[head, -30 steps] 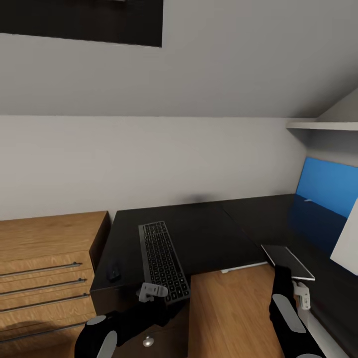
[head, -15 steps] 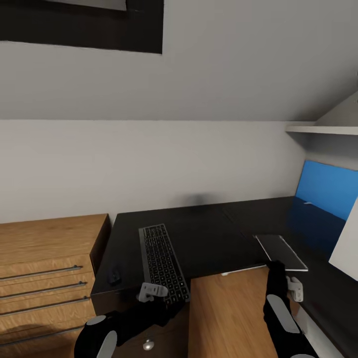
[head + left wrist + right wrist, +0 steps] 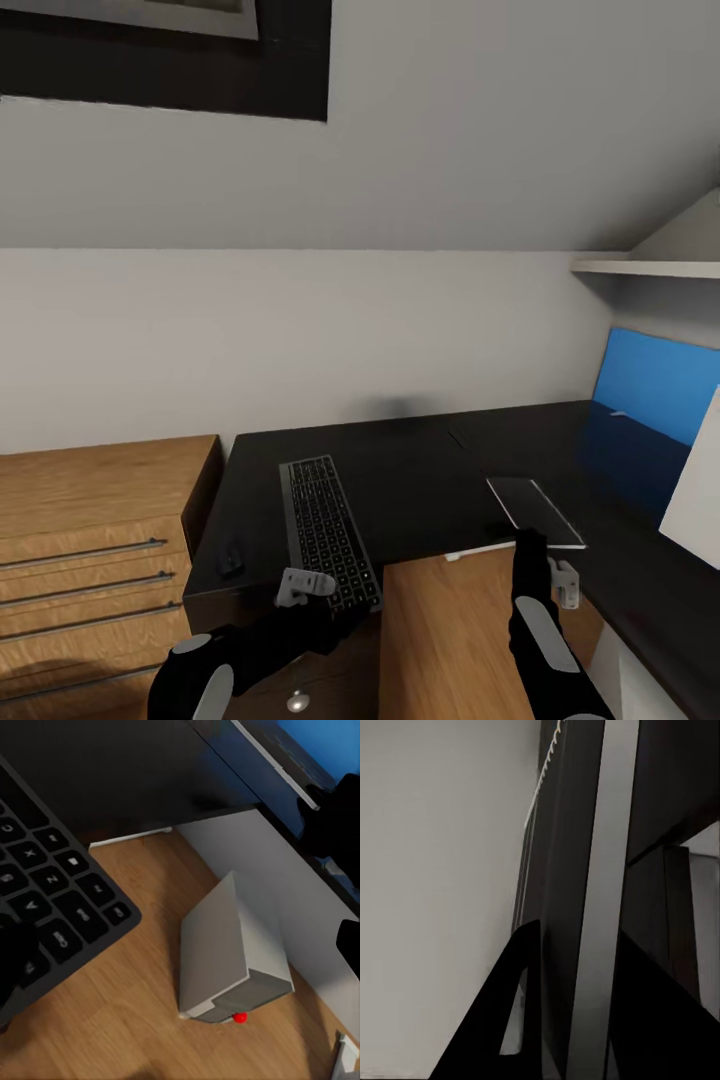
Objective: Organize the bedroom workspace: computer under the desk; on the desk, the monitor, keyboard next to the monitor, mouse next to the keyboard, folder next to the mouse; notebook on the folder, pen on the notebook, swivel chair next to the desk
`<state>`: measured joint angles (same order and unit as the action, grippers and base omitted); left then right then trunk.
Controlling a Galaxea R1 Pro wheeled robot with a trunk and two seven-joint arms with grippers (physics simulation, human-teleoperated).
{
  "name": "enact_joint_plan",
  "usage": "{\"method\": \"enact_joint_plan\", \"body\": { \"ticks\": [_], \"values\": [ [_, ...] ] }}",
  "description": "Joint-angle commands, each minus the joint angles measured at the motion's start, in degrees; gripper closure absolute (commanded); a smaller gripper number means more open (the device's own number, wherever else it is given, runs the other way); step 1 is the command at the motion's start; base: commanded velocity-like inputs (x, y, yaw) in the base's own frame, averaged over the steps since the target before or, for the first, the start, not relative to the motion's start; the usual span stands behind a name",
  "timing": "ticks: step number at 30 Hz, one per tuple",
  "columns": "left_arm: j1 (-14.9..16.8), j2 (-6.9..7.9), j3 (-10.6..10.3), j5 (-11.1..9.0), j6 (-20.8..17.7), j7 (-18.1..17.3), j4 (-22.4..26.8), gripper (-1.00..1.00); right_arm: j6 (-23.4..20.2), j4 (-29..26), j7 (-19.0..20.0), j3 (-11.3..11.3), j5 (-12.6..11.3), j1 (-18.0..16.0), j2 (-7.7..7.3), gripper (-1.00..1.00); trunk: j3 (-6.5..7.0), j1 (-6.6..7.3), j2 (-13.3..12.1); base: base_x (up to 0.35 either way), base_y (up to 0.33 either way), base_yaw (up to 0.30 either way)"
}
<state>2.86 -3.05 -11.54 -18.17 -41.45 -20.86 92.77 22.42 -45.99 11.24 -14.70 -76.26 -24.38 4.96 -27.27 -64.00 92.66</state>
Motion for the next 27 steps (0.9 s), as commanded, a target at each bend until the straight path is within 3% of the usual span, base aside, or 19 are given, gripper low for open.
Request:
{"method": "enact_joint_plan", "body": {
  "ticks": [1, 9, 20, 27],
  "values": [
    [0.04, -0.02, 0.11, -0.2, -0.38, -0.06, 0.04, -1.0, -0.17, 0.19, 0.63, -0.03, -0.62, -0.05, 0.11, 1.0, 0.0, 0.0, 0.04, 0.0, 0.0, 0.0],
    [0.04, 0.06, 0.89, -0.2, -0.3, -0.06, 0.04, -1.0, -0.66, 1.22, 0.57, 4.15, -0.64, -0.05, 1.12, 1.0, 0.46, 0.0, 0.04, 0.0, 0.0, 0.0],
    [0.04, 0.06, 1.55, -0.2, -0.33, -0.06, 0.03, -1.0, -0.71, 2.51, 0.49, 5.47, -0.63, -0.05, 1.2, 1.0, 1.37, 0.0, 0.04, -0.009, 0.0, 0.048],
    [0.04, 0.06, 1.9, -0.2, -0.37, -0.06, 0.04, -1.0, -0.8, 2.64, 0.57, 6.05, -0.65, -0.05, 1.18, 1.0, 1.64, 0.0, 0.04, -0.258, 0.0, 0.077]
  ]
}}
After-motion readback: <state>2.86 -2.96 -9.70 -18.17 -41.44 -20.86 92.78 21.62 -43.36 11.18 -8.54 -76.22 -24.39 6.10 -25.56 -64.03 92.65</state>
